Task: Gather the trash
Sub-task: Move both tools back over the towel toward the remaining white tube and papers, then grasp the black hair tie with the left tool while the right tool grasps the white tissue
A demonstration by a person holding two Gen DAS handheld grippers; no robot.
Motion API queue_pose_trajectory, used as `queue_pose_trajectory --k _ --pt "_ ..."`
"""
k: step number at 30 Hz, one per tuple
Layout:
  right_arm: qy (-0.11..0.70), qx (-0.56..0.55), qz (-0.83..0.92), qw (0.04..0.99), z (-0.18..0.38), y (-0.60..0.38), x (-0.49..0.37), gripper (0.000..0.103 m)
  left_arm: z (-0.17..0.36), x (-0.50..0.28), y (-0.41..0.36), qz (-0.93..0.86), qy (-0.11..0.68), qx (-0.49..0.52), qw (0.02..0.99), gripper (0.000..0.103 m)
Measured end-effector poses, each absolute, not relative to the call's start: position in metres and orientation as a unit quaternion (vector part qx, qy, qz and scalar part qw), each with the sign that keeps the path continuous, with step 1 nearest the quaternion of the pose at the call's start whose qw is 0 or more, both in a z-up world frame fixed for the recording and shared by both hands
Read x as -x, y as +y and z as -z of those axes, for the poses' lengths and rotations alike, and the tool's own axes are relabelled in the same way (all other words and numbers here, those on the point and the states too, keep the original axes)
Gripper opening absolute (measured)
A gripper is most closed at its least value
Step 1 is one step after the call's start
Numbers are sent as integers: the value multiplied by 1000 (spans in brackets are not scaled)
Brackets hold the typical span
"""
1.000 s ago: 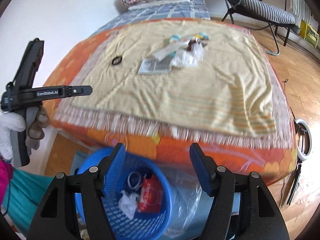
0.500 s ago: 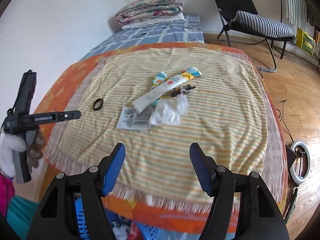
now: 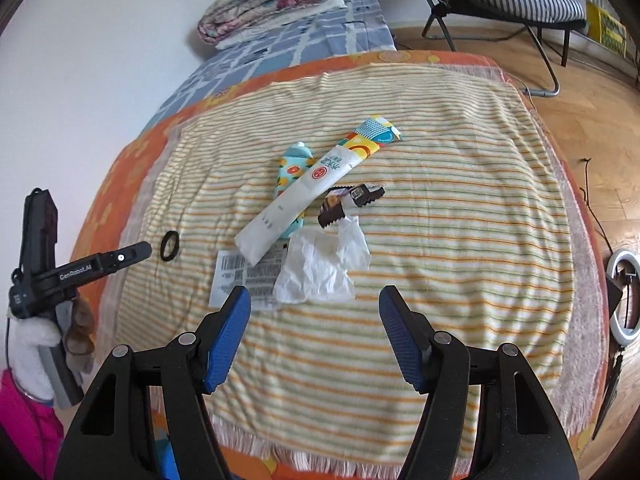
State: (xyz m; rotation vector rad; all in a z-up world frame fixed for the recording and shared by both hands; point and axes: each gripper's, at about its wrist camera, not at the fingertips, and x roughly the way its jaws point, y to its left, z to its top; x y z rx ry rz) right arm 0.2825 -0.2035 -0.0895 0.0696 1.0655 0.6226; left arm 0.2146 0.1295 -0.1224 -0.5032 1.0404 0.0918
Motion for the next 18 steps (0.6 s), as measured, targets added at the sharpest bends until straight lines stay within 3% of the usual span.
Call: queue_pose_trajectory --k 3,9,18 --pt "502 -27 -288 815 92 -196 -288 66 129 -221 134 -49 494 248 832 29" --pt "510 -36 -283 811 100 -182 -300 66 139 -233 135 -67 500 247 827 27" --pt "521 -16 -260 813 116 -170 -314 66 150 -235 139 -78 510 238 823 8"
